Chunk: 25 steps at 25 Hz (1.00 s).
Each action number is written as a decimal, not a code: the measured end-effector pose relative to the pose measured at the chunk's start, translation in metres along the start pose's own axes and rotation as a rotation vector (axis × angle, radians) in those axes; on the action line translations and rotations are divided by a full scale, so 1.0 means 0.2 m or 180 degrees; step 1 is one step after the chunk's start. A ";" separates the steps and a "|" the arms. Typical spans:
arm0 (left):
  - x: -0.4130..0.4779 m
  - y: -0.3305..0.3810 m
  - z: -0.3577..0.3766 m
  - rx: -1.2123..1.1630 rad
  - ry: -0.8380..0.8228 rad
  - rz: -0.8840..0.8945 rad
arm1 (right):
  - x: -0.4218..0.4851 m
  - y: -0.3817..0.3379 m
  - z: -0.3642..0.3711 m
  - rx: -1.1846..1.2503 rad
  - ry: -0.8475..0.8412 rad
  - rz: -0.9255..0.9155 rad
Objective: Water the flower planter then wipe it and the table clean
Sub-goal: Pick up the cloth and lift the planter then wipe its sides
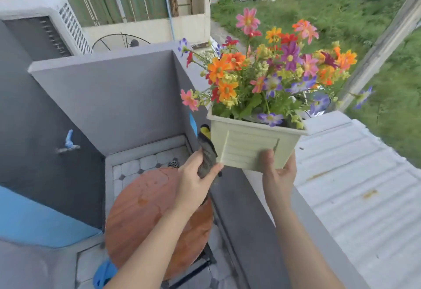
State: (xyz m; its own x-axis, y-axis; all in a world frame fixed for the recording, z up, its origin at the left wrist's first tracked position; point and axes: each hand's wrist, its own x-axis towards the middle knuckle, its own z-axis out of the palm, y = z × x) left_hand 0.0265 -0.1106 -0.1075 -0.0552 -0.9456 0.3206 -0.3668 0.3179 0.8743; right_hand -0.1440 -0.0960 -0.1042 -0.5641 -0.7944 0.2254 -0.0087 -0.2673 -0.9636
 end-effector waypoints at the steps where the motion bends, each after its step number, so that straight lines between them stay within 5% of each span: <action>1: 0.00 -0.04 0.03 -0.0014 -0.0002 -0.0049 | 0.01 0.05 -0.01 -0.0013 0.0009 0.0005; 7: 0.02 -0.15 0.12 -0.0097 0.0084 -0.0114 | 0.04 0.21 0.01 -0.0135 0.0174 -0.0067; 17: 0.02 -0.18 0.12 -0.0266 -0.0058 -0.0237 | 0.03 0.26 -0.01 -0.1484 0.0487 0.0029; 25: -0.04 -0.15 0.08 -0.0202 -0.0316 -0.0533 | -0.05 0.26 -0.01 -0.0555 0.0257 0.0486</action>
State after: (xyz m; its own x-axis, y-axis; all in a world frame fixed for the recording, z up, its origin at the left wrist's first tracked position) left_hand 0.0237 -0.1136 -0.1418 -0.0909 -0.9868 0.1340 -0.3195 0.1563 0.9346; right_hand -0.1406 -0.1019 -0.1565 -0.6338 -0.7704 0.0697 -0.0567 -0.0437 -0.9974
